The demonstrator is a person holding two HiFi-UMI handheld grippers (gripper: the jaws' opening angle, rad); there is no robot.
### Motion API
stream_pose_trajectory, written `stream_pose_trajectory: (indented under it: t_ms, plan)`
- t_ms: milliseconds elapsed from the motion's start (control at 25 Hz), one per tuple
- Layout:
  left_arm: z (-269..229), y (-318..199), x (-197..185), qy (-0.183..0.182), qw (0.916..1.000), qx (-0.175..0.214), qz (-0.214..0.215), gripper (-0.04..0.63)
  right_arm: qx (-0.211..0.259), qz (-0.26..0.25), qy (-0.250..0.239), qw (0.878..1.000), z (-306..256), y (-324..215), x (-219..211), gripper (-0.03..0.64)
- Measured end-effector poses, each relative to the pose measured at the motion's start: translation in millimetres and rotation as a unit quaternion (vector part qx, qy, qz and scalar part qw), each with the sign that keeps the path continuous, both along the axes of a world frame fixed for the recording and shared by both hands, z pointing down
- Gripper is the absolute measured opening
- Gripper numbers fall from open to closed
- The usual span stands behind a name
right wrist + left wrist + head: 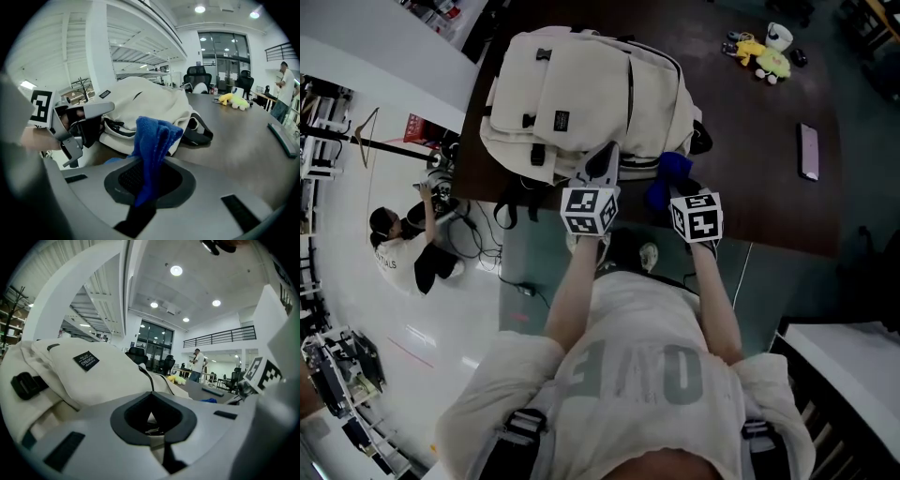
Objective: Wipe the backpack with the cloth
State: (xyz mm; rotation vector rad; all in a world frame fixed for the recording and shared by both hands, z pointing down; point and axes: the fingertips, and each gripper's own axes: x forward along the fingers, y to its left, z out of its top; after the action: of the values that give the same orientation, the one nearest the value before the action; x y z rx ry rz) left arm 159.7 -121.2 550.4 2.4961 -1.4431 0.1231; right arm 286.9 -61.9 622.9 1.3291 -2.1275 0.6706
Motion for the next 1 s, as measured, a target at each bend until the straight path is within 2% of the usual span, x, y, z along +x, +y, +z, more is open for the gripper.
stream_pose_trajectory:
  t_ms: [200,320,400,560,680,840,1000]
  plan:
    - [3,-5,-4,0.028,0.9994,-0.021,0.001,0.005,-0.006,0.012,-0.001,1.0,-1,0,4,0.038]
    - [-5,-5,-7,0.038,0.999,-0.021,-0.014,0.005,0.002,0.006,-0.008,1.0,-12,-2,6,0.038]
    - [-24,-4,4,0.039,0.9992,-0.003,-0.007,0.005,0.035,0.012,-0.01,0.999,-32,-13,17,0.038]
    - [-61,-22,54,0.007,0.9969,0.051,0.06,0.005,0.114,0.049,0.024,0.992,-76,-58,68,0.038]
    - [-67,-48,81,0.009,0.9953,0.06,0.076,0.005,0.146,0.057,0.055,0.986,-92,-102,101,0.038]
    - [-59,-76,103,0.017,0.9966,0.045,0.068,0.005,0.168,0.012,0.095,0.981,-104,-169,124,0.038]
    - [-47,-92,115,0.006,0.9975,0.029,0.064,0.005,0.167,-0.068,0.129,0.975,-97,-237,124,0.038]
